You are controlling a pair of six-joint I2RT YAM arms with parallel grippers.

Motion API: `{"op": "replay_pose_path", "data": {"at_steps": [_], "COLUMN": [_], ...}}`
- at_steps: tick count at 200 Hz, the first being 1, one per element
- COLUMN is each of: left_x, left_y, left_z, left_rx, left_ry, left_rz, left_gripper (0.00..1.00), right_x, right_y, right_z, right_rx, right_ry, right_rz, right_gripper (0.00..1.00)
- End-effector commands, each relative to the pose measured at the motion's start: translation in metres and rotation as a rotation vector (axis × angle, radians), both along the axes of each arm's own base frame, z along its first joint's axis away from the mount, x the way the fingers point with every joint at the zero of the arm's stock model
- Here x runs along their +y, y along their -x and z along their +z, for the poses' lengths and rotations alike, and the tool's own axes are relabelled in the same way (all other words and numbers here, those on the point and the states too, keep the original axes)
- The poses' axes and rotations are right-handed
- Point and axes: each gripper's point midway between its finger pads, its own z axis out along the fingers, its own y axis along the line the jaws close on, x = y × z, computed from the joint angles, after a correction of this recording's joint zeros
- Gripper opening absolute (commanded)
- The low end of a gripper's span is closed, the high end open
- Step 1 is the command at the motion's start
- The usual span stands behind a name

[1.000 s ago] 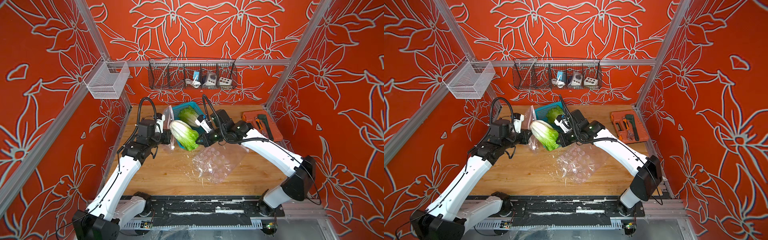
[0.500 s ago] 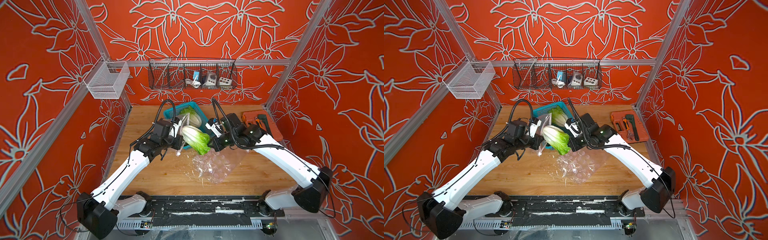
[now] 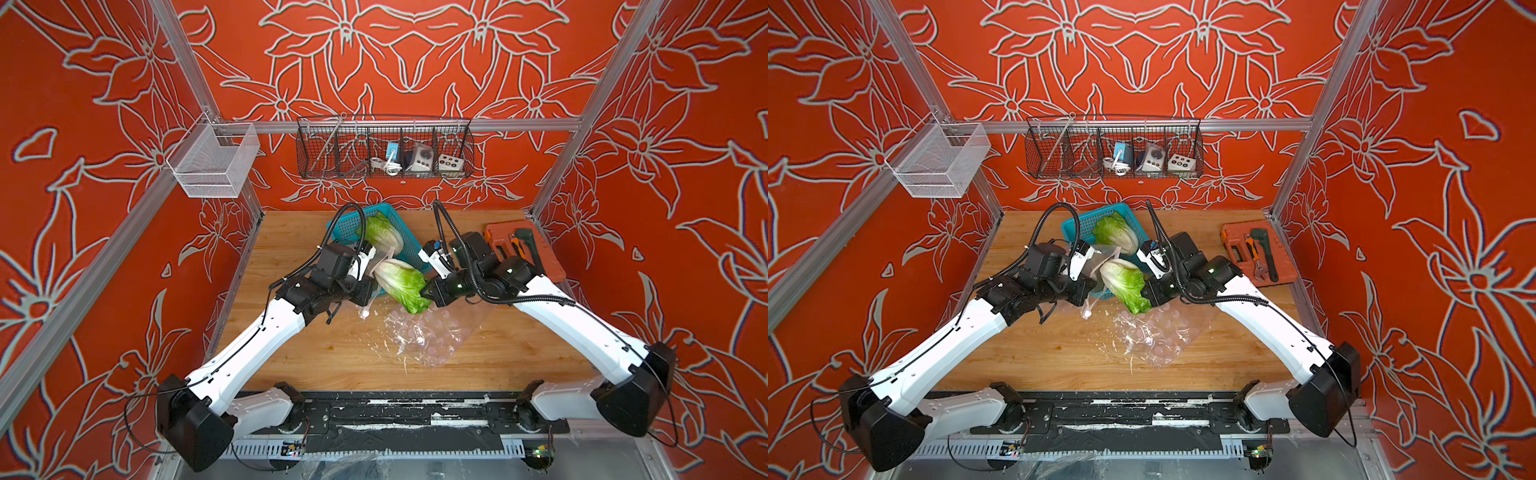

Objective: Put the chinese cabbages into a zipper bag and zip it
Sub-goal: Place the Chinese cabbage in the zipper food storage bag.

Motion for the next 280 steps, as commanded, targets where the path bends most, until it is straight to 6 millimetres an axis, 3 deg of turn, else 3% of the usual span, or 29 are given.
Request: {"op": "replay_pose_path", "data": {"at_steps": [1, 25, 39, 48, 68, 85, 99, 125, 159, 186, 208, 237, 255, 280], "left_x": [-0.011, -0.017, -0.020, -0.021, -0.021, -0.024, -0.028, -0.023, -0.015, -0.017, -0.026, -0.038, -0.030, -0.016], "left_y": [0.004, 0.006, 0.010, 0.012, 0.017, 0.021, 0.025, 0.020, 0.012, 0.012, 0.018, 0.031, 0.027, 0.017], "left_z": [0.002, 0.008, 0.017, 0.022, 0.029, 0.028, 0.024, 0.016, 0.021, 0.030, 0.035, 0.029, 0.021, 0.023], "left_rx": [-0.012, -0.029, -0.052, -0.067, -0.091, -0.084, -0.074, -0.087, -0.114, -0.137, -0.146, -0.126, -0.137, -0.178], "left_ry": [-0.005, 0.004, 0.030, 0.043, 0.052, 0.062, 0.073, 0.026, -0.023, -0.014, 0.025, 0.057, 0.000, -0.076], "left_rz": [-0.062, -0.093, -0.116, -0.129, -0.151, -0.181, -0.209, -0.199, -0.163, -0.182, -0.240, -0.344, -0.326, -0.265], "left_gripper": [0.00, 0.00, 0.00, 0.00, 0.00, 0.00, 0.00, 0.00, 0.00, 0.00, 0.01, 0.03, 0.04, 0.04], "right_x": [0.022, 0.039, 0.047, 0.047, 0.030, 0.032, 0.040, 0.043, 0.022, 0.018, 0.027, 0.029, 0.016, 0.003], "right_y": [0.008, 0.023, 0.028, 0.019, -0.022, -0.033, -0.024, 0.013, 0.037, 0.029, 0.015, -0.007, -0.011, -0.001], "right_z": [0.034, 0.060, 0.064, 0.051, 0.000, -0.009, 0.007, 0.043, 0.040, 0.030, 0.019, -0.004, -0.013, -0.013], "right_rx": [-0.051, -0.030, -0.020, -0.039, -0.104, -0.141, -0.183, -0.326, -0.501, -0.555, -0.564, -0.543, -0.564, -0.606], "right_ry": [-0.119, -0.244, -0.296, -0.258, 0.001, 0.045, -0.014, -0.190, -0.204, -0.170, -0.146, 0.000, 0.102, 0.137], "right_rz": [0.102, 0.196, 0.253, 0.235, 0.117, 0.111, 0.168, 0.333, 0.424, 0.397, 0.399, 0.403, 0.404, 0.423], "right_gripper": [0.00, 0.00, 0.00, 0.00, 0.00, 0.00, 0.00, 0.00, 0.00, 0.00, 0.00, 0.00, 0.00, 0.00]}}
